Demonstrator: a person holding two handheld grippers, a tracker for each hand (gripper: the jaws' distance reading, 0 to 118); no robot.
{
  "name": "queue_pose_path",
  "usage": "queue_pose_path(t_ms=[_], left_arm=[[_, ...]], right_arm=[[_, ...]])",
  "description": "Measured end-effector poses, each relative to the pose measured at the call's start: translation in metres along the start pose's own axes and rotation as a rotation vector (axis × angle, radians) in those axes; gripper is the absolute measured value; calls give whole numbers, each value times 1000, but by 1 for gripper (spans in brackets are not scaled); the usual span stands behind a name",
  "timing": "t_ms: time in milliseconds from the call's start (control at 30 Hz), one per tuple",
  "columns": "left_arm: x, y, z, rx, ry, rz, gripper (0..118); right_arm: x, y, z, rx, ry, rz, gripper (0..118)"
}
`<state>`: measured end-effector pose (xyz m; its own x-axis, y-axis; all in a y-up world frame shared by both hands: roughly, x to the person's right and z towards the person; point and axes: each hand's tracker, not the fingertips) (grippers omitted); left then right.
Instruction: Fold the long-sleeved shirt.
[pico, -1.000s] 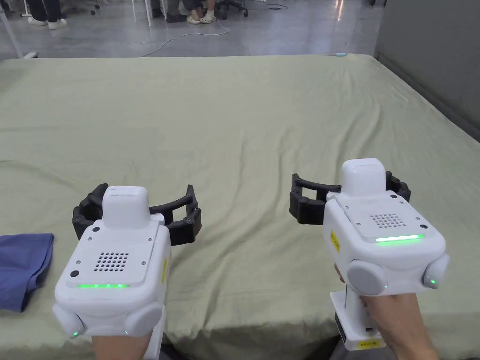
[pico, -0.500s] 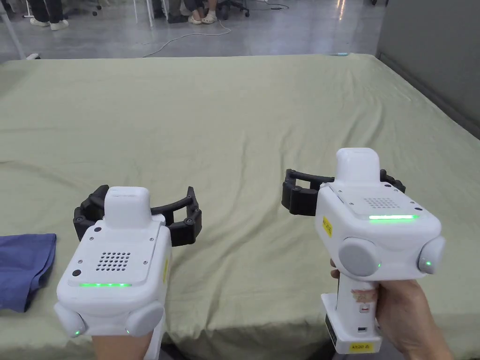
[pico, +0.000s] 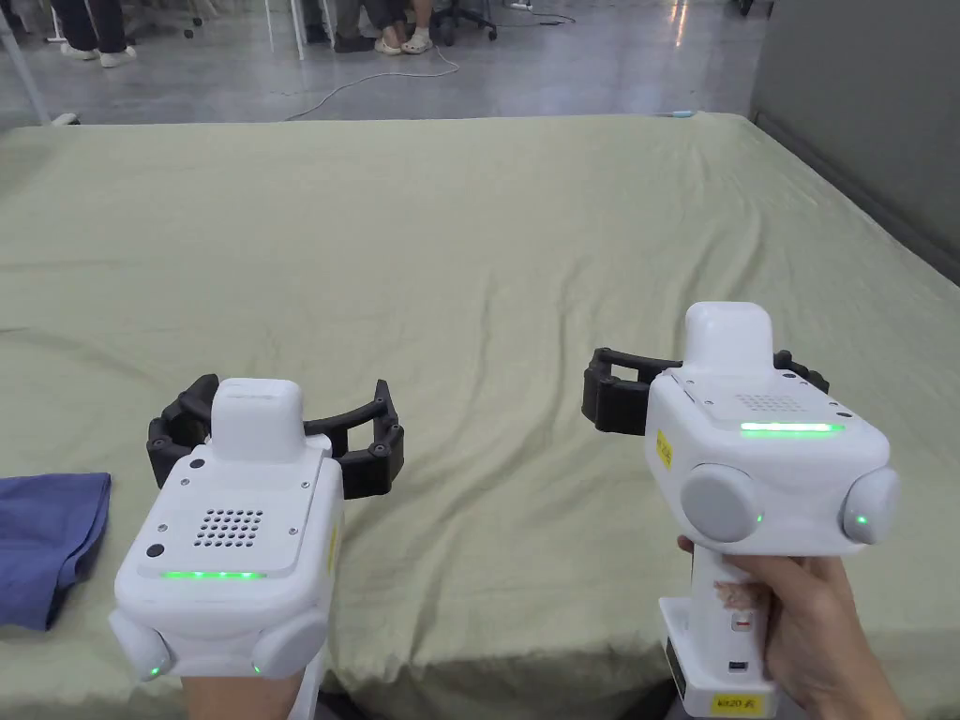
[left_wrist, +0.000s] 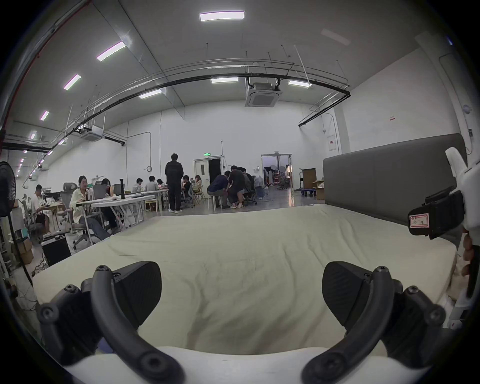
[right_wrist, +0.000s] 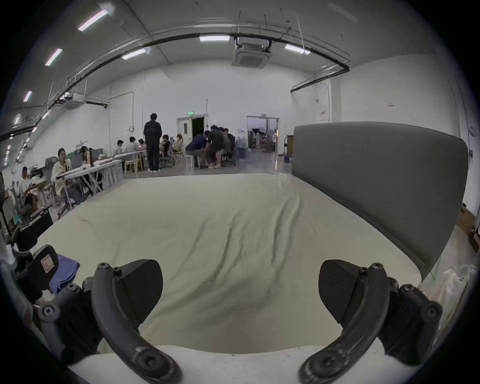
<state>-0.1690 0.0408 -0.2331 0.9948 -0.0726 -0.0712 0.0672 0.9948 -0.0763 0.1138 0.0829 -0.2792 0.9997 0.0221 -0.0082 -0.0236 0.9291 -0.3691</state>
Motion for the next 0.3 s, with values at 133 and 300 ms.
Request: queue_pose_path(t_ms=[133,300], left_arm=[[-1,1,-1,-7,-3,12,118],[-2,3,0,1,-1,8,118]], right_arm=[[7,-8,7,68,42,10,118],[12,-21,11,346,107,171,118]])
